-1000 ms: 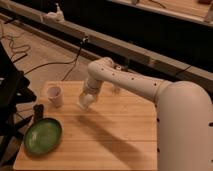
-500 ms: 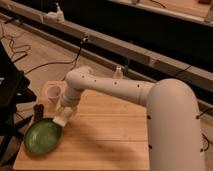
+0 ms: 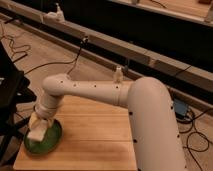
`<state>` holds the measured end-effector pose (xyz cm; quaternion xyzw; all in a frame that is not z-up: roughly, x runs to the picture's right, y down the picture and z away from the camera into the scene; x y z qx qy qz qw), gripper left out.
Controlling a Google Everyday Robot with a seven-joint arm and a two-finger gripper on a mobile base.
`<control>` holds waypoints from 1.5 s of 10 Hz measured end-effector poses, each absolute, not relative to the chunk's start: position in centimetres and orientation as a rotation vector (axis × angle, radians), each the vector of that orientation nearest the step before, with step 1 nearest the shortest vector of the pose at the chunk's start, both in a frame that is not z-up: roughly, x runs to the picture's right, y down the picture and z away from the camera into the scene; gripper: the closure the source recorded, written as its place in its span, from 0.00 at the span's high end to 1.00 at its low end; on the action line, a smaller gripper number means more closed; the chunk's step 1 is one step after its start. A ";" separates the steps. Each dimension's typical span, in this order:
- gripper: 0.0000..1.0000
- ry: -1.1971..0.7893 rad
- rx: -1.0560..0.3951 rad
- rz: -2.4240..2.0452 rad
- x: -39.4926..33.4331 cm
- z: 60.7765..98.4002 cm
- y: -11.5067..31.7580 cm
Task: Place the white sponge in the ceramic bowl
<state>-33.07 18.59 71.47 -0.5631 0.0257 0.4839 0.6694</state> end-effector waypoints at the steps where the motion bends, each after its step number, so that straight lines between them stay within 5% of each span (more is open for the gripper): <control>1: 0.31 0.055 -1.286 1.062 -33.3 71.5 19.3; 14: 0.32 0.077 -1.283 1.075 -33.1 73.2 19.2; 15: 0.38 0.082 -1.279 1.078 -33.2 73.6 19.2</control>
